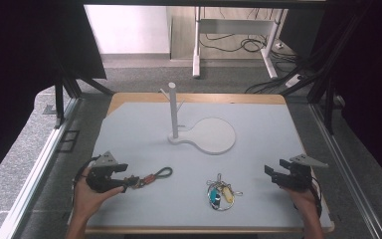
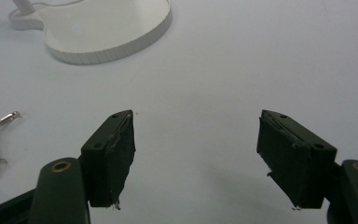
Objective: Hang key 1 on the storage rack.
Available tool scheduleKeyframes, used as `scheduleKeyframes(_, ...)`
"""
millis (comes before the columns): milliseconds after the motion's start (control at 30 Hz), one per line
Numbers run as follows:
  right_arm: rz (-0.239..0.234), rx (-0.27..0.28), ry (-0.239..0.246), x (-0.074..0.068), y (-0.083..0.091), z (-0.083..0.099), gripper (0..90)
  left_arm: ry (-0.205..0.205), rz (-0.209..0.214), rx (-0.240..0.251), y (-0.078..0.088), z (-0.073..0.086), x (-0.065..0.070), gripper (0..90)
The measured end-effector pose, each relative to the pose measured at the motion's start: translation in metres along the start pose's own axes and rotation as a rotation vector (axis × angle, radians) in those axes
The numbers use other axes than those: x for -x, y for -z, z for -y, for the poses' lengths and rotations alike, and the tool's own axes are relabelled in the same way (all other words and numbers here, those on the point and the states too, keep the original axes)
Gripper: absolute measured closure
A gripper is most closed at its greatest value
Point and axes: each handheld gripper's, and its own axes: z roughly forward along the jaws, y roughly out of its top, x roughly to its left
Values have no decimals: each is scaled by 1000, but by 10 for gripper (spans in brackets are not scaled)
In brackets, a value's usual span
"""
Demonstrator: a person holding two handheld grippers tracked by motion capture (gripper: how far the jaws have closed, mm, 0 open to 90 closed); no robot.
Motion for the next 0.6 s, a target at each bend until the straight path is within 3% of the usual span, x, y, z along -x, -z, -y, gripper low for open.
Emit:
scheduleKeyframes(167,7,-6,-3,3,2,2,289,-27,22,-19,5,-7,4,324)
scheduleKeyframes(267,5,-11,0,3,5,4,292,-73,22,-58,10,-18,5,326)
scheduleKeyframes(400,7,-12,5,3,7,3,297,-102,46,-74,12,-29,4,328)
scheduleKeyframes(600,6,-19,20,2,9,3,299,-128,70,-97,13,-40,6,337)
